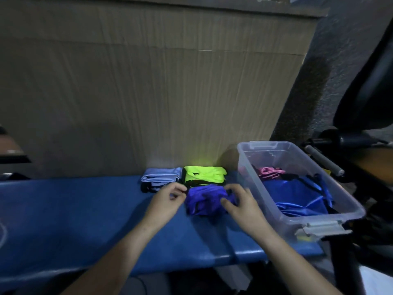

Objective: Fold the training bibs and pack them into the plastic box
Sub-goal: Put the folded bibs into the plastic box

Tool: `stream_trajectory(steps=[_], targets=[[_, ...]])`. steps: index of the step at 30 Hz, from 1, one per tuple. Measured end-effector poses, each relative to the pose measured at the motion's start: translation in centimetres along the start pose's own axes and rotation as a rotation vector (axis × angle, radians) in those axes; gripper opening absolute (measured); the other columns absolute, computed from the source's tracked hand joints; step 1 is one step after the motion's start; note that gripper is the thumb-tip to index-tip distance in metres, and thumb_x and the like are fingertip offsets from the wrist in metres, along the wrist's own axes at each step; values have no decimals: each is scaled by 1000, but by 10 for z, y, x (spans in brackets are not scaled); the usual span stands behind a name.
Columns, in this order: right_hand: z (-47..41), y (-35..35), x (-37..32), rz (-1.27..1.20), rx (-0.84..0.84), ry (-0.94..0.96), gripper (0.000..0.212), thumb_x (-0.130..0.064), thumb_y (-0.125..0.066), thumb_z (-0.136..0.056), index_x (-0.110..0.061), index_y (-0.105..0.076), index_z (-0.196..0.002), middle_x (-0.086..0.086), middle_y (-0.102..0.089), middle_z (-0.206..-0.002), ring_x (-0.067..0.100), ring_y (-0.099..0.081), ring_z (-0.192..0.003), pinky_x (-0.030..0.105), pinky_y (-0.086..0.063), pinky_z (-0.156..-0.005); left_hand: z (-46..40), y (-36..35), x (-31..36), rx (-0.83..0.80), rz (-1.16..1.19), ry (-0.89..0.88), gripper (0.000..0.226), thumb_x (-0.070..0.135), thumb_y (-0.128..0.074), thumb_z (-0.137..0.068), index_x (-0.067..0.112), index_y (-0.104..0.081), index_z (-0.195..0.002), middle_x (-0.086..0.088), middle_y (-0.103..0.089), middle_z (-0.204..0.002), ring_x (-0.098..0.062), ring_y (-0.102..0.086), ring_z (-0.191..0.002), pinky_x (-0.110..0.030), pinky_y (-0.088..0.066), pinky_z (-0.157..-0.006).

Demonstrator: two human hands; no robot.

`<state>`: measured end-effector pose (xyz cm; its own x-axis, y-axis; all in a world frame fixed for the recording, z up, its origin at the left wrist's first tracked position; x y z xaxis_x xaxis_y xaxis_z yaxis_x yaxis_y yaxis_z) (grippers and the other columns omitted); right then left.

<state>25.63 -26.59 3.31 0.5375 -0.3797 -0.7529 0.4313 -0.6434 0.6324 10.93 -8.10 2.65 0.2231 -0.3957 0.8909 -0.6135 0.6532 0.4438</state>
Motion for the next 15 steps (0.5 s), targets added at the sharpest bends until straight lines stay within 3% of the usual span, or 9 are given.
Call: stream_trajectory(steps=[2, 4, 6, 8, 11, 15], targets=[[-8, -17, 19, 10, -21, -84, 36, -24, -72, -88, -28, -61, -122, 3, -53, -112, 16, -55, -107, 28, -40, -103, -9, -10, -23, -10, -12, 64, 27, 7, -65, -92, 34, -63, -90, 7, -68, -89, 7, -61, -76, -18, -46, -78], [-16, -29, 37, -8, -31, -155, 42, -28, -71, -89, -29, -58, -129, 6, -51, -114, 22, -57, -106, 27, -41, -100, -17, -23, -43, -52, -29, 146, 21, 19, -65, -93, 40, -62, -97, 1, -70, -94, -7, -63, -81, -32, -52, -80], [-25, -37, 51, -23, -29, -197, 46, -32, -70, -90, -31, -55, -133, 8, -53, -115, 22, -56, -107, 29, -42, -100, -25, -37, -55, -89, -30, 198, 18, 27, -63, -94, 37, -63, -109, -3, -69, -91, -14, -60, -75, -39, -54, -78], [-33, -44, 62, -29, -24, -219, 47, -37, -69, -90, -34, -54, -134, 8, -58, -117, 22, -55, -113, 30, -42, -100, -33, -49, -59, -104, -32, 200, 22, 29, -61, -95, 33, -62, -116, -1, -64, -82, -14, -55, -71, -38, -53, -76], [-42, -53, 72, -25, -36, -254, 46, -45, -68, -88, -42, -53, -132, 8, -61, -118, 24, -56, -115, 34, -44, -101, -42, -57, -60, -95, -58, 205, 28, 31, -61, -96, 31, -61, -124, 5, -63, -91, -12, -56, -80, -26, -42, -71], [-46, -60, 73, 123, -82, -271, 53, -44, -69, -86, -43, -51, -136, 10, -53, -114, 33, -52, -115, 35, -42, -104, -48, -62, -63, -121, -104, 204, 33, 28, -64, -94, 31, -63, -126, 4, -67, -111, -15, -61, -103, -24, -45, -85]])
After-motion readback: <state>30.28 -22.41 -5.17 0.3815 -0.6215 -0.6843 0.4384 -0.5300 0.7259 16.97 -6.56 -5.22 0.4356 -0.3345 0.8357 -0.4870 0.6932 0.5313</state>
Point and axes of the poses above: each hand's wrist, its own z-axis away from the middle knuckle, its own y-axis out of the back of the hand, x = y × z, the point moved 3 cm from there along -z, towards the middle knuckle
